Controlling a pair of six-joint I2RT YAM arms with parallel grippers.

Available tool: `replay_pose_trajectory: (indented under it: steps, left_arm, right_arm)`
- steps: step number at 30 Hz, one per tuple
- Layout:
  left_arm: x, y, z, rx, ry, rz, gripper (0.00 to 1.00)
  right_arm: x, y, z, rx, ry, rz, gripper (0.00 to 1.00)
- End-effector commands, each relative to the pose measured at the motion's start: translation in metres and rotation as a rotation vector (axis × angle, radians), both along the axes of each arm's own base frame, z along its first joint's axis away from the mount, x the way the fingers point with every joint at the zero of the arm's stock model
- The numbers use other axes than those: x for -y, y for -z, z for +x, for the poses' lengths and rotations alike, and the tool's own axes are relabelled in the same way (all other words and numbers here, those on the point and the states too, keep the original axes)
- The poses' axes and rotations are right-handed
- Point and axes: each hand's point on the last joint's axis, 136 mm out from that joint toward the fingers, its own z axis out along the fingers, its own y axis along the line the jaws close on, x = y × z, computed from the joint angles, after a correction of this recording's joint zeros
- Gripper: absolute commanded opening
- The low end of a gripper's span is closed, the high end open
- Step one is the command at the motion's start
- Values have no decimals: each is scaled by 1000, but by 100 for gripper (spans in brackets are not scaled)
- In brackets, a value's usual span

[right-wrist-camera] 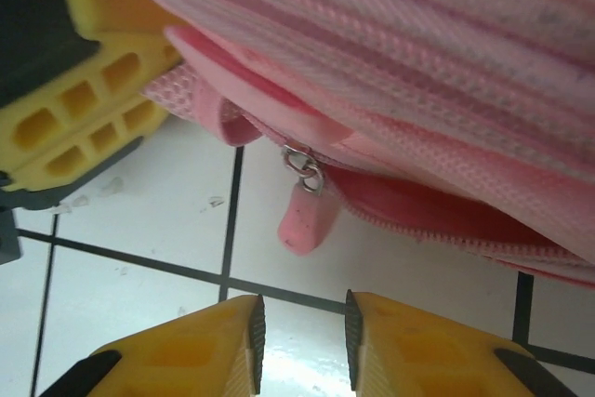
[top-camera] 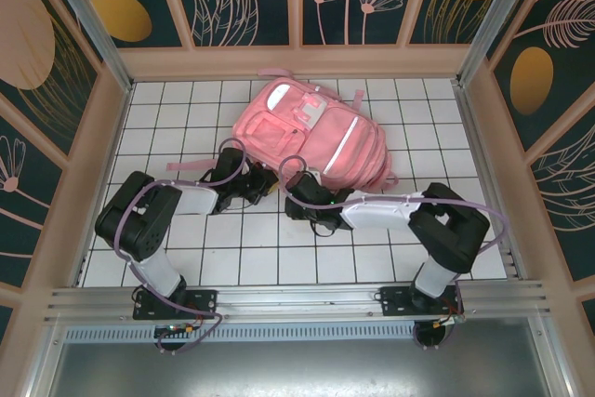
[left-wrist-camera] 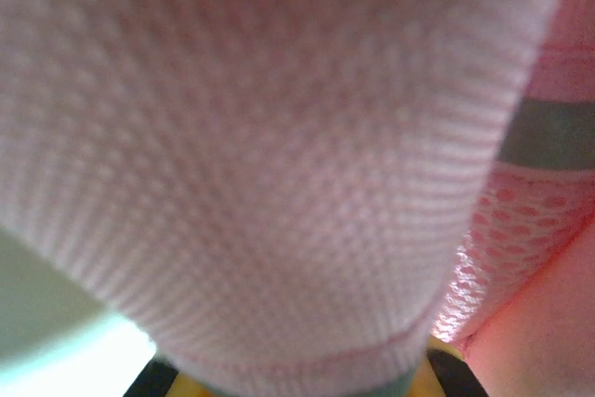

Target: Pack the student bag

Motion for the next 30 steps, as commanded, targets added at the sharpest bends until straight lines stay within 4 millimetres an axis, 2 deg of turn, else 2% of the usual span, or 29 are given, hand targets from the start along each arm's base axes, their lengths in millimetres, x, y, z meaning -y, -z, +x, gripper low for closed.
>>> replay_pose_trajectory:
  steps: [1, 11, 13, 14, 15, 19, 21, 24, 29, 30]
  left_arm:
    - [1, 13, 2, -4, 2, 36, 0]
    - [0, 12, -4, -7, 6, 38, 0]
    - [-1, 13, -5, -8, 4, 37, 0]
    - [0, 13, -6, -9, 5, 35, 0]
    - [0, 12, -6, -9, 4, 32, 0]
    - [1, 8, -7, 2, -1, 11, 0]
    - [2, 8, -7, 5, 4, 6, 0]
    - [3, 8, -9, 7, 15, -3, 0]
    - [6, 6, -10, 11, 33, -12, 0]
    - [6, 6, -10, 14, 33, -10, 0]
  right_arm:
    - [-1, 9, 9, -3, 52, 12, 31]
    - [-8, 24, 25, -38, 106, -25, 31]
    - [-9, 25, 27, -44, 121, -41, 35]
    - [-8, 26, 27, -51, 135, -51, 40]
    - [-7, 26, 28, -58, 152, -62, 41]
    - [3, 38, 30, -91, 221, -145, 38]
    - [8, 47, 29, -113, 248, -179, 36]
    - [16, 57, 27, -132, 283, -213, 25]
    - [18, 53, 29, -116, 299, -219, 0]
    - [17, 52, 30, -112, 299, -217, 0]
